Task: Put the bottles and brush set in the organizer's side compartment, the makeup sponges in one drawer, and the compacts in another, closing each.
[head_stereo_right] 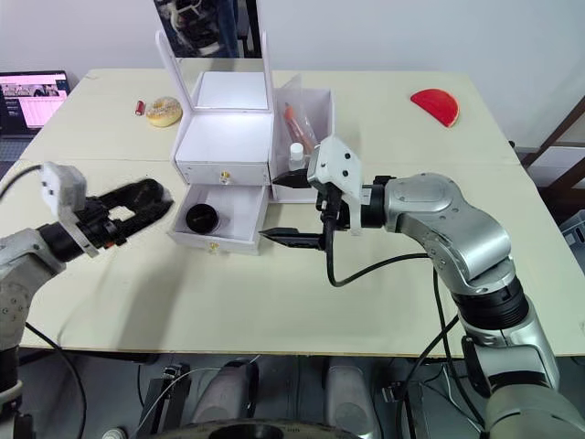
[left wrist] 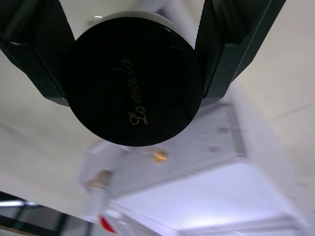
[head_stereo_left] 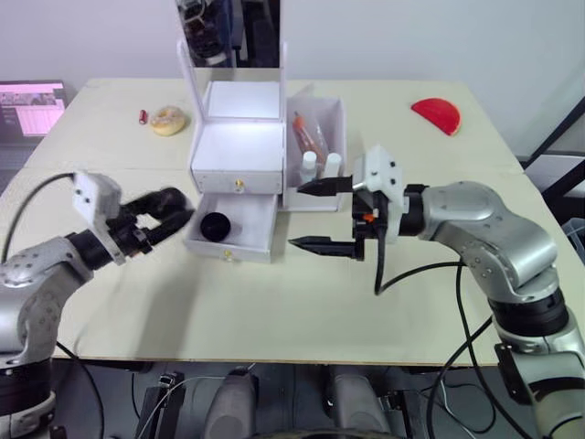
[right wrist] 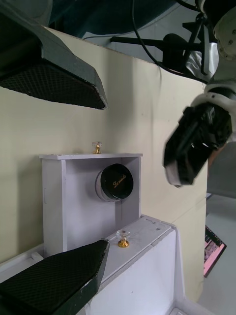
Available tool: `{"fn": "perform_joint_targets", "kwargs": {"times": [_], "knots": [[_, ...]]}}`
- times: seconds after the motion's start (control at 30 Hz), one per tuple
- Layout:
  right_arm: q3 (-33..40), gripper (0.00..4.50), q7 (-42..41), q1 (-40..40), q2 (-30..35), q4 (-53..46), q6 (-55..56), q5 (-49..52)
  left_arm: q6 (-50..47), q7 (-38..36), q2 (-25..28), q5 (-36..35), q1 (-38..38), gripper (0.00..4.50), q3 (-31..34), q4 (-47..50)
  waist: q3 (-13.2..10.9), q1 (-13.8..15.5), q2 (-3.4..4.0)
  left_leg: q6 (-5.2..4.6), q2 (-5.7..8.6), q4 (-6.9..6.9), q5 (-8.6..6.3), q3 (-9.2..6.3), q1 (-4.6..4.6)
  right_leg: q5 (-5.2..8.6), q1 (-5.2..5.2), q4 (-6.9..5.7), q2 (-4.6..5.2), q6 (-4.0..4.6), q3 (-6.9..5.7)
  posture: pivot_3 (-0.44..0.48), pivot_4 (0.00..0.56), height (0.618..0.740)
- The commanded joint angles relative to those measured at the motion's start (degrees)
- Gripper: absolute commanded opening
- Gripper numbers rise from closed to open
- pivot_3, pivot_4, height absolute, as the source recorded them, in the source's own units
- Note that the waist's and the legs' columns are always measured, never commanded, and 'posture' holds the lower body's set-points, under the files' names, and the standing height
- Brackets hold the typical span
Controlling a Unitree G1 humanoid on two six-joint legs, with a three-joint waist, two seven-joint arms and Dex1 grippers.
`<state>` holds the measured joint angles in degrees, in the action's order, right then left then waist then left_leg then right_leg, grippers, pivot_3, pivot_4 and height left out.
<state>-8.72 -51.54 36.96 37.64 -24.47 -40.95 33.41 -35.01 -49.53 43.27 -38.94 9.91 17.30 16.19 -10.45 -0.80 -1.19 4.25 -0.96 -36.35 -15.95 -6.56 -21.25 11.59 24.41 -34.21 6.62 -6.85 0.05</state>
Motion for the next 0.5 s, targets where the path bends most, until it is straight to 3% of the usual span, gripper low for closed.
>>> {"fn": "perform_joint_targets", "kwargs": {"times": [0.03,0.3,0.5], "knots": [[1.7,4.5,1.0,0.2,-0.3,-1.2,0.6,-0.2,0.7,-4.3,0.5,1.3,5.7,2.69,-6.3,-1.6,0.0,0.1,0.0,0.0,0.0,-0.01,0.0,0.0,0.0,0.0,0.0,0.0,0.0,0.0,0.0,0.0,0.15,0.739],[2.8,4.5,3.0,-1.0,0.0,-3.3,-0.5,0.1,6.6,-12.1,-0.9,10.3,16.0,2.69,-19.0,-13.4,0.0,-0.3,0.0,0.0,0.0,0.06,0.0,-0.01,0.0,-0.11,0.0,0.05,-0.04,-0.21,-0.01,0.0,0.15,0.739],[3.8,4.5,4.6,-2.1,0.2,-5.3,-1.9,0.6,9.1,-14.6,-3.0,12.9,19.0,2.69,-21.3,-18.0,0.0,-0.1,0.0,0.0,0.0,0.08,0.0,-0.01,-0.05,-0.1,0.02,0.1,-0.04,-0.23,0.0,0.0,0.15,0.739]]}}
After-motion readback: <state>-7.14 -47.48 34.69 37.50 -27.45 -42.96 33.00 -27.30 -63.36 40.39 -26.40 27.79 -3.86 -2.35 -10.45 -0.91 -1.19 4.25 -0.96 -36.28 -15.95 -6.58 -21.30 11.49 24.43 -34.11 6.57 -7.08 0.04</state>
